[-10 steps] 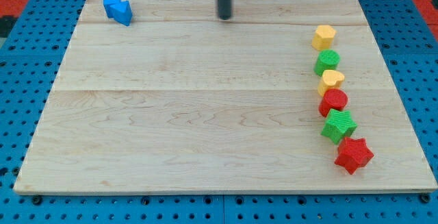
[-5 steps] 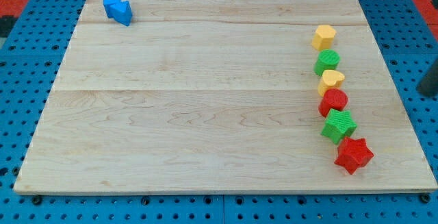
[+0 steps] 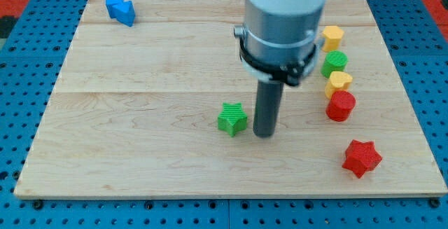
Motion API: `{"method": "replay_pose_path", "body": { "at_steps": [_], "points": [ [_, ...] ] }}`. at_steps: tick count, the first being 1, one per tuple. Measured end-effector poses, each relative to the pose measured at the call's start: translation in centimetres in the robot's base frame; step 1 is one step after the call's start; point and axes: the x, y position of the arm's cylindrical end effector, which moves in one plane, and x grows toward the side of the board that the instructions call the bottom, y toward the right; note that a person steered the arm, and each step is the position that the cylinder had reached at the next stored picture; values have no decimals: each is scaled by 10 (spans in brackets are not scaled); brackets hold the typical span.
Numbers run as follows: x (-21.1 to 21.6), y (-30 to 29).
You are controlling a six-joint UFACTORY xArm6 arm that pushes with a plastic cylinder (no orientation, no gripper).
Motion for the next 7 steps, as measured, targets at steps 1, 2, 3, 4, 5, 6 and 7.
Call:
{"method": "replay_pose_path", "body": {
  "at_steps": [1,2,3,4,5,6,7],
  "points": [
    [1,-82],
    [-29,-78],
    [-65,-7],
    [-63,19],
    [-8,-3],
    [-5,48],
    [-45,81]
  ]
}}
